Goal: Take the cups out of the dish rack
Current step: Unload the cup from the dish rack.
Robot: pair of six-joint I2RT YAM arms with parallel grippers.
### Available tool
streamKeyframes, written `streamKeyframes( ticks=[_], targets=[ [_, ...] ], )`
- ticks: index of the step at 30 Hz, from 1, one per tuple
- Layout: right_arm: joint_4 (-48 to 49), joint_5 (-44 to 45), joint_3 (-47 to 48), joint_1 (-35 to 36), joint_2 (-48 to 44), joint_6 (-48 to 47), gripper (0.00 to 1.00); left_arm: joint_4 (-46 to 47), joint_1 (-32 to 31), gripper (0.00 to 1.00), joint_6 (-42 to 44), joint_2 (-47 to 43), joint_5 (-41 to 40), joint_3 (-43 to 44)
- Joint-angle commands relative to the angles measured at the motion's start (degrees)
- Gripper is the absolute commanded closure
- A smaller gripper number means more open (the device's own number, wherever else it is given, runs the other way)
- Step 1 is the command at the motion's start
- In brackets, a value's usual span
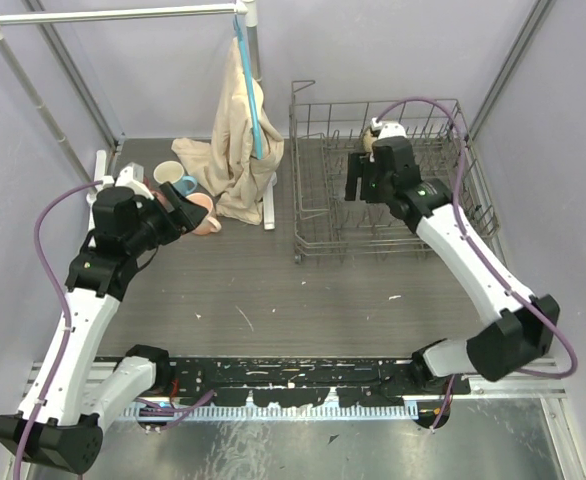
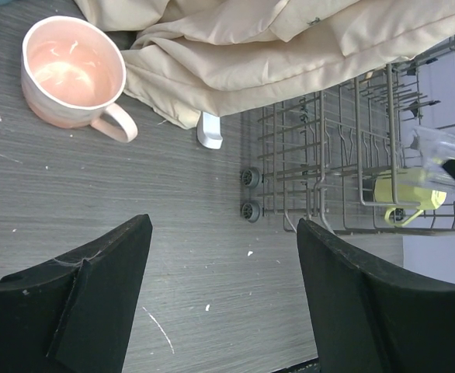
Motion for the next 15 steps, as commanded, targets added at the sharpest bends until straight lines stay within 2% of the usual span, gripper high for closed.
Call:
streamKeyframes(
  ticks=[1, 4, 7, 12, 15],
  targets=[
    [6.24, -3.39, 0.02, 0.01, -8.87, 1.61, 1.00, 1.12, -0.20, 0.17, 0.01, 0.77, 1.75, 1.80],
    [10.51, -7.33, -3.12, 0.02, -15.63, 2.21, 0.99, 2.58, -0.18, 0.17, -1.13, 1.26, 4.04, 1.34],
    [15.21, -15.54, -6.84, -0.05, -21.84, 3.32, 0.99, 6.75, -0.20, 0.17, -3.16, 1.68, 8.41, -0.52],
    [19.51, -26.59, -9.59, -0.05, -26.85, 7.61, 0.99, 14.94, -0.21, 0.17, -8.05, 3.20, 15.81, -3.94],
    [29.34, -35.23, -15.20, 0.01, -30.71, 12.69, 1.00, 17.84, -0.20, 0.16, -9.56, 3.07, 18.31, -5.09]
  ],
)
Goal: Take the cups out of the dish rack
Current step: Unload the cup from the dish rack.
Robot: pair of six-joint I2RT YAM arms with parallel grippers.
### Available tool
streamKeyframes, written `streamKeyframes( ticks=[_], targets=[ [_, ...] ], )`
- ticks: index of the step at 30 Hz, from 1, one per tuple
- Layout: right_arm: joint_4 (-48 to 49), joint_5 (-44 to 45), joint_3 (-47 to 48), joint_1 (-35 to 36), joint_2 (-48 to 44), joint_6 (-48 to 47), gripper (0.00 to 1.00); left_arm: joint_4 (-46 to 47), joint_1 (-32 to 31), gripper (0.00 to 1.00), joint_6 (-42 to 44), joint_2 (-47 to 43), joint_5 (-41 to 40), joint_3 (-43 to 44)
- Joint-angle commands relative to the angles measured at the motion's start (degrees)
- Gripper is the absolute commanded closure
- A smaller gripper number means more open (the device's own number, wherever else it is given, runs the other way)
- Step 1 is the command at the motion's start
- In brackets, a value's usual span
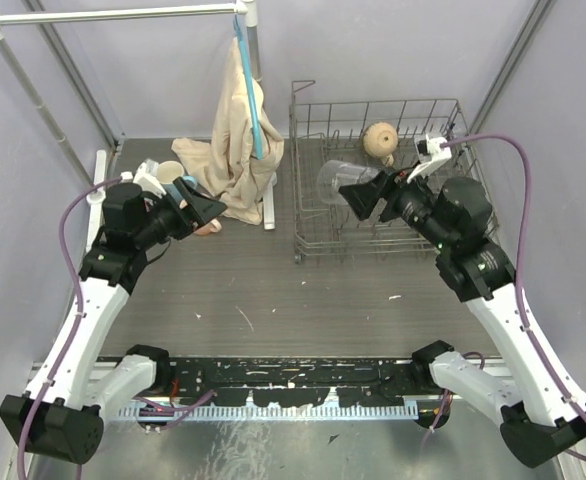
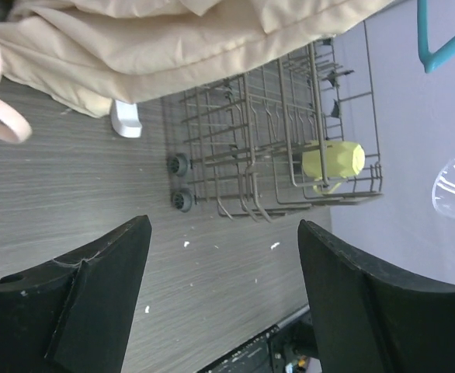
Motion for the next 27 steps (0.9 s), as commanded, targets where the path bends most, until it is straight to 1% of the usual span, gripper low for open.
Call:
streamKeyframes(
  ticks=[1, 3, 6, 10, 14, 18, 21, 24, 27],
  targets=[
    [19.35, -16.19, -6.53, -0.05, -4.41, 8.99, 0.99, 8.19, -0.20, 0.16, -3.86, -0.09, 7.44, -2.18],
    [25.31, -20.15, -9.66, 0.00, -5.11, 13.41, 0.99, 9.79, -0.21, 0.16, -4.51, -1.06, 8.45, -3.10],
    [32.98, -26.13, -12.40, -0.01, -3.79, 19.59, 0.99, 12.45, -0.20, 0.16, -5.42, -2.73, 9.83, -4.47],
    [43.44, -29.99, -15.53, -0.03, -2.51, 27.32, 0.99, 14.98, -0.20, 0.15, -5.88, -3.94, 12.00, -5.55],
    [49.25, -32.64, -16.33, 0.00, -2.18, 30.64, 0.99, 16.42, -0.19, 0.16, -6.39, -3.53, 13.41, -6.57],
    [57.99, -34.68, -18.55, 0.05, -0.55, 37.52, 0.99, 26.22, -0.20, 0.18, -11.48, -3.72, 17.57, -10.48],
    [65.87, -35.24, -20.04, 0.57, 1.78, 42.24, 0.99, 29.95, -0.20, 0.18, -13.21, -3.78, 19.87, -11.84],
    [68.81, -34.83, -20.59, 2.00, 4.02, 43.61, 0.99, 34.66, -0.16, 0.18, -15.44, -4.13, 22.34, -13.48],
    [69.70, -33.85, -20.36, 4.59, 6.24, 42.82, 0.99, 40.26, -0.25, 0.17, -18.69, -5.35, 23.56, -15.41]
  ],
)
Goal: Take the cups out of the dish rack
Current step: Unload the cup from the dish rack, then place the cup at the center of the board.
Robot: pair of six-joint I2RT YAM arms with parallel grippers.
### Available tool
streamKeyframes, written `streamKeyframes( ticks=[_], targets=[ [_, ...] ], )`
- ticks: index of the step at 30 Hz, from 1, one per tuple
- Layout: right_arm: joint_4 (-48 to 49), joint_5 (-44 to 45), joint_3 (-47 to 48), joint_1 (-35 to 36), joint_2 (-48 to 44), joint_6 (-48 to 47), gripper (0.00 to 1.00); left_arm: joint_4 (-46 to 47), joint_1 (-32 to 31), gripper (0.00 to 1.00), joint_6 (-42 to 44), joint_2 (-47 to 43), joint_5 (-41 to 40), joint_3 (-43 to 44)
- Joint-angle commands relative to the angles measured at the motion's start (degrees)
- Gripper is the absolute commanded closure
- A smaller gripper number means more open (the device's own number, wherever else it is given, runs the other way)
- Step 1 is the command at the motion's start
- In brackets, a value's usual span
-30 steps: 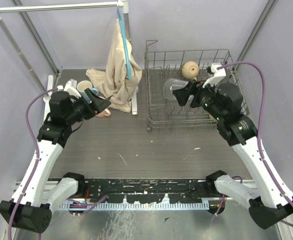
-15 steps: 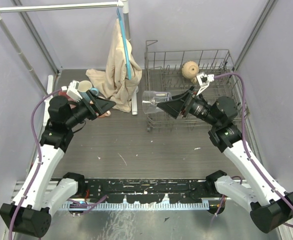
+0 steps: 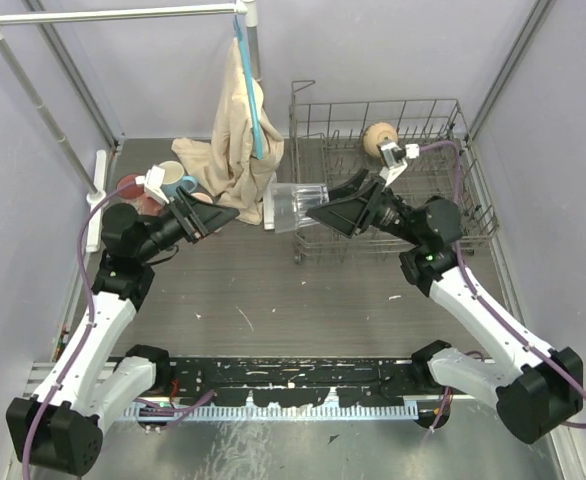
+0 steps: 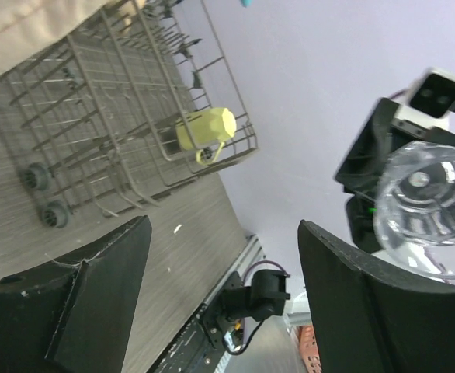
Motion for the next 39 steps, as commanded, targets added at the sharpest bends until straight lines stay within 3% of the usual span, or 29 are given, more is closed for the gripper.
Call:
streamKeyframes(
  ticks=[1, 10, 20, 29, 36, 39],
  targets=[
    [9.34, 0.64, 0.97, 3.71, 2.21, 2.01, 0.99, 12.31, -0.35, 0.16, -5.45, -2.43, 4.67, -2.14],
    [8.69, 3.02, 3.14, 9.50, 6.24, -1.65, 0.99, 13.71, -5.58, 0.15, -4.66, -3.90, 4.09, -2.46],
    [8.70, 4.24, 3.93, 10.64, 8.03, -2.36, 0.99, 13.47, -12.00, 0.22, -2.59, -4.48, 0.86, -2.87],
    [11.12, 4.25, 4.34, 12.44, 10.37, -0.85, 0.99, 13.39, -14.96, 0.35, -1.57, -1.36, -0.35, -1.08],
    [11.02, 4.51, 3.52, 13.05, 10.40, -1.22, 1.00, 12.50, -15.19, 0.54, -1.15, -1.59, -1.59, -0.04],
    [11.19, 4.59, 3.13, 13.27, 10.54, -1.27, 0.99, 12.15, -15.24, 0.56, -1.02, -1.76, -1.92, 0.33]
  ],
)
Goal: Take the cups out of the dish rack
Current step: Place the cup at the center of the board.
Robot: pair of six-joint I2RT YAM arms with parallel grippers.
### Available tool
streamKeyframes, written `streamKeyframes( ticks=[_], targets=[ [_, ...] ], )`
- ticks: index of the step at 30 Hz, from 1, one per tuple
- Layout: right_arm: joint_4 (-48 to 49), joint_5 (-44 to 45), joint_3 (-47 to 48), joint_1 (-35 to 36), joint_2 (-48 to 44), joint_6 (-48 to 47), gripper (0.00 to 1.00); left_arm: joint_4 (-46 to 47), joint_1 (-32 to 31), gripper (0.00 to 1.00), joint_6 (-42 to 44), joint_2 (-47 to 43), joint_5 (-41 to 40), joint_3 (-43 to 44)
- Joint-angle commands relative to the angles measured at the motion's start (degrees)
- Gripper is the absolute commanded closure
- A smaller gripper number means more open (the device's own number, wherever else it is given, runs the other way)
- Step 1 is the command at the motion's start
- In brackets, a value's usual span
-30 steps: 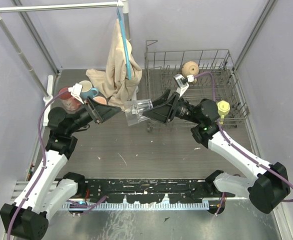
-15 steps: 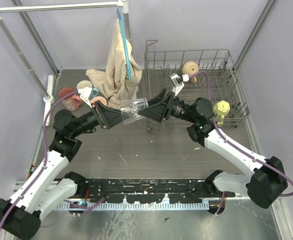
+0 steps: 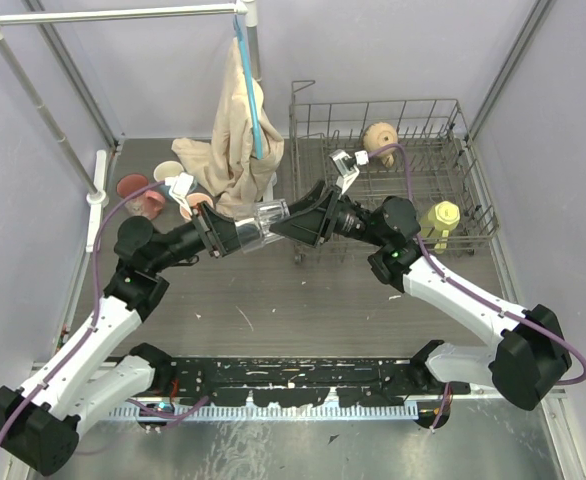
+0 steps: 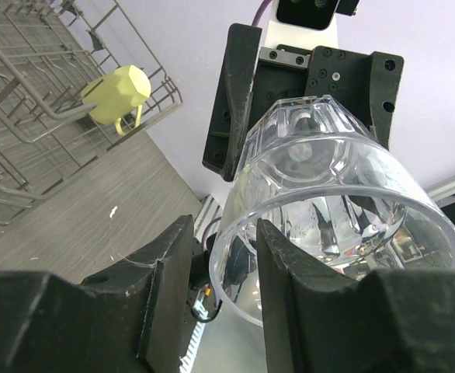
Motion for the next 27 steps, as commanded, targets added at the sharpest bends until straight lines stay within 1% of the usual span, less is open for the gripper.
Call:
streamKeyframes(
  ticks=[1, 3, 4, 5, 6, 7, 10, 14, 15, 17, 22, 24, 27],
  targets=[
    [5.97, 1.22, 1.90, 0.87, -0.74, 0.01, 0.99, -0.01, -0.15, 0.57, 1.16, -0.62, -1.50, 2.10],
    [6.33, 1.23, 1.73, 1.13, -0.61, 0.12, 0.99, -0.15, -0.15, 0.58, 1.13, -0.60, -1.73, 2.29],
    [6.37, 1.15, 1.71, 1.18, -0.54, 0.10, 0.99, -0.26, -0.15, 0.61, 1.10, -0.60, -1.91, 2.38],
    [6.31, 1.15, 1.68, 1.25, -0.44, 0.02, 0.99, -0.27, -0.20, 0.66, 1.07, -0.68, -1.96, 2.43],
    [6.35, 1.08, 1.67, 1.38, -0.31, 0.02, 0.99, -0.45, -0.22, 0.76, 1.13, -0.65, -1.97, 2.60],
    [6.30, 0.98, 1.59, 1.38, -0.28, 0.01, 0.99, -0.79, -0.16, 0.83, 1.29, -0.71, -1.97, 2.86],
    [6.30, 1.05, 1.38, 1.57, -0.22, 0.01, 1.00, -1.82, -0.15, 0.99, 1.58, -0.89, -2.22, 3.51],
    [6.42, 1.14, 1.16, 1.68, 0.01, -0.05, 0.98, -4.10, -0.16, 1.00, 2.14, -1.96, -3.47, 3.96],
    [6.51, 1.14, 1.11, 1.67, -0.09, -0.07, 0.94, -4.63, -0.15, 1.00, 2.33, -2.31, -3.95, 4.12],
    [6.36, 1.58, 0.85, 1.67, -0.48, -0.31, 0.81, -6.05, -0.17, 1.00, 2.71, -3.12, -5.26, 4.38],
    [4.39, 2.82, 0.17, 1.69, -1.96, -1.81, 0.43, -10.18, -0.20, 1.00, 4.72, -5.50, -7.77, 6.05],
    [3.96, 3.30, -0.45, 1.64, -2.46, -2.25, 0.35, -12.13, -0.16, 1.00, 5.51, -6.52, -9.03, 6.91],
    [3.84, 4.18, -1.44, 1.66, -3.03, -2.53, 0.25, -15.24, -0.16, 1.00, 7.18, -7.72, -10.22, 8.89]
  ],
)
